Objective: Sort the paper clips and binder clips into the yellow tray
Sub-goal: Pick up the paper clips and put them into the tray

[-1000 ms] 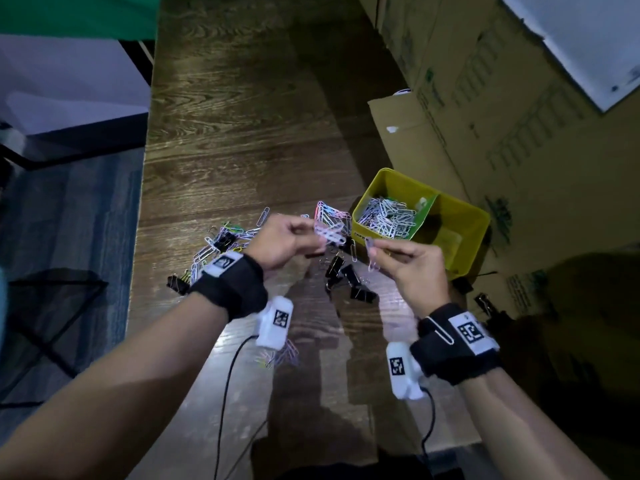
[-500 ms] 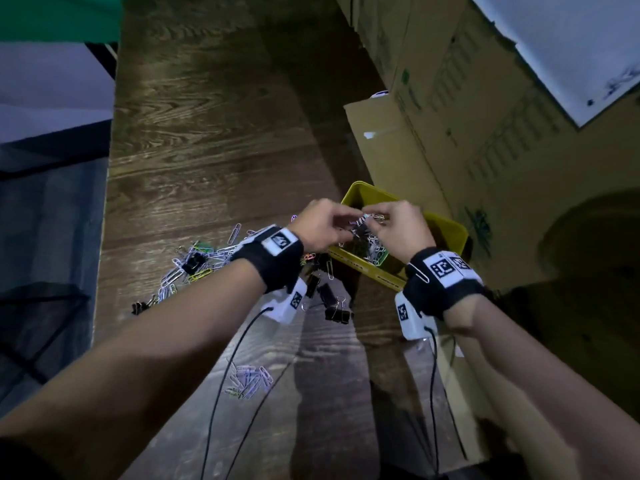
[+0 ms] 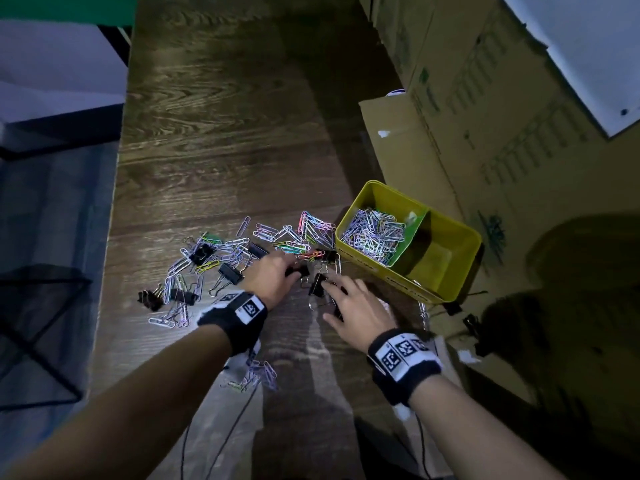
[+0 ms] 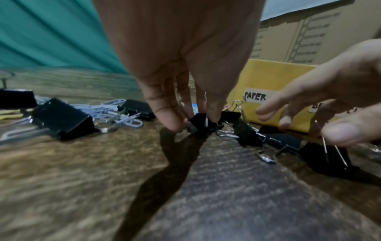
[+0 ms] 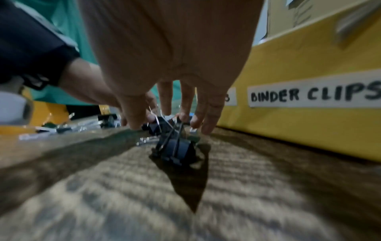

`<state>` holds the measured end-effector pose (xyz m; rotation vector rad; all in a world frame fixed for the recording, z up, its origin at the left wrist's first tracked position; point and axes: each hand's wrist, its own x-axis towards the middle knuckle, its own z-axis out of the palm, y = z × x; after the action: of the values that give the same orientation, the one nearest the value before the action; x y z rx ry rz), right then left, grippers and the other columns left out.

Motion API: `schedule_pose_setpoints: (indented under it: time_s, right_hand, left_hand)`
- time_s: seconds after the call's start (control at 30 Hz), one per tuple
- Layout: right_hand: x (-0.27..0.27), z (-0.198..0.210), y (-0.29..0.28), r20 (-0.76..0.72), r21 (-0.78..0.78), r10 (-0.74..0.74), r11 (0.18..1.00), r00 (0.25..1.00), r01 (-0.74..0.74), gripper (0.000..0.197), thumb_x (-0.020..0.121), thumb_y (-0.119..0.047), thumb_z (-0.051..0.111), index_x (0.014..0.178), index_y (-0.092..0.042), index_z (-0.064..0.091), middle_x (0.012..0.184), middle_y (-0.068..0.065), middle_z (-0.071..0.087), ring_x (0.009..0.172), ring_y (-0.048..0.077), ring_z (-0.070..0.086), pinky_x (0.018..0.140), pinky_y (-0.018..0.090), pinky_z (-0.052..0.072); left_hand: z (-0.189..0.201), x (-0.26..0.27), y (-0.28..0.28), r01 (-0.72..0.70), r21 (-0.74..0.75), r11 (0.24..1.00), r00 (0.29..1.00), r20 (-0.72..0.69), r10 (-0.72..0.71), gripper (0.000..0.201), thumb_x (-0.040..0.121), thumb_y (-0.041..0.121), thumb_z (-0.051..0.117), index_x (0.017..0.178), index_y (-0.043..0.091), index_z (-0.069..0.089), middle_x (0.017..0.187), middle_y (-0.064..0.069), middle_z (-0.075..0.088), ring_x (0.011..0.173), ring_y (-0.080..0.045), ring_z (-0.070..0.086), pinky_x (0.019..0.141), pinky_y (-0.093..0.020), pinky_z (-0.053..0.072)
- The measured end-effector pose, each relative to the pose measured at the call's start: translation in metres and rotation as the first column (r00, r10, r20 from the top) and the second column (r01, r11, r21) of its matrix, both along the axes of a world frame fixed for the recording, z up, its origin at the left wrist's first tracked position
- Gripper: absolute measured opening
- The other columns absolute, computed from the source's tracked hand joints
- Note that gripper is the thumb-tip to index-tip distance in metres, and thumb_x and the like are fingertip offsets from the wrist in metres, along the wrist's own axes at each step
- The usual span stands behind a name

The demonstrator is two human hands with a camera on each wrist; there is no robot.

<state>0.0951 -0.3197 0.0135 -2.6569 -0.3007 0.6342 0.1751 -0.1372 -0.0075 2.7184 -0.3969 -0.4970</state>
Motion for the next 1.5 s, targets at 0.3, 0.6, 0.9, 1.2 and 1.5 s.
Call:
schedule_pose_setpoints:
  time_s: [0.3, 0.6, 0.9, 1.2, 1.5]
  right_hand:
    - [-0.024, -0.009, -0.019, -0.029, -0.025, -0.105, 0.994, 0.994, 0.104, 0.037, 0.091, -0.032, 0.054, 0.125, -0.018, 0.053, 0.129, 0.002, 0.041, 0.117, 0.023, 0.049, 0.096, 0.037, 0.045]
    - [0.02, 0.017, -0.024, 0.098, 0.072, -0.307, 0.951, 0.947, 0.301, 0.033, 0.091, -0.032, 0.054, 0.123, -0.023, 0.053, 0.115, 0.005, 0.062, 0.093, 0.023, 0.063, 0.08, 0.041, 0.055]
    - [0.034, 0.01, -0.027, 0.029, 0.119, -0.302, 0.948, 0.953, 0.296, 0.055, 0.086, -0.038, 0.064, 0.136, -0.026, 0.044, 0.13, 0.007, 0.056, 0.109, 0.025, 0.059, 0.092, 0.041, 0.05]
    - [0.028, 0.013, -0.031, -0.024, 0.275, -0.393, 0.881, 0.919, 0.384, 0.056, 0.081, -0.037, 0.07, 0.131, -0.02, 0.053, 0.121, 0.006, 0.061, 0.082, 0.007, 0.057, 0.082, 0.03, 0.053]
    - [-0.009, -0.006, -0.059, -0.11, 0.064, -0.566, 0.816, 0.817, 0.574, 0.043, 0.084, -0.024, 0.069, 0.122, -0.016, 0.052, 0.12, 0.01, 0.055, 0.112, 0.027, 0.053, 0.099, 0.037, 0.044]
  left_hand:
    - [0.021, -0.009, 0.027, 0.07, 0.069, 0.995, 0.99, -0.13, -0.06, 0.032, 0.072, 0.027, 0.061, 0.104, 0.027, 0.06, 0.109, -0.001, 0.058, 0.104, -0.024, 0.054, 0.08, -0.04, 0.051]
    - [0.018, 0.033, -0.05, 0.289, 0.111, 0.951, 0.955, 0.027, -0.294, 0.031, 0.089, 0.035, 0.052, 0.114, 0.019, 0.06, 0.11, -0.006, 0.062, 0.105, -0.026, 0.051, 0.087, -0.042, 0.046]
    - [0.005, 0.024, -0.034, 0.258, -0.31, 0.915, 0.956, 0.218, -0.196, 0.017, 0.089, 0.024, 0.06, 0.094, 0.014, 0.072, 0.096, -0.002, 0.069, 0.088, -0.021, 0.058, 0.082, -0.038, 0.046]
    - [0.011, 0.02, -0.017, 0.249, -0.273, 0.929, 0.968, 0.082, -0.235, 0.054, 0.08, 0.054, 0.061, 0.122, 0.019, 0.06, 0.106, -0.004, 0.067, 0.095, -0.017, 0.06, 0.084, -0.028, 0.047]
    - [-0.005, -0.032, -0.001, 0.457, 0.208, 0.865, 0.876, 0.062, -0.478, 0.038, 0.077, 0.038, 0.063, 0.111, 0.021, 0.057, 0.115, -0.005, 0.058, 0.105, -0.026, 0.056, 0.086, -0.041, 0.039]
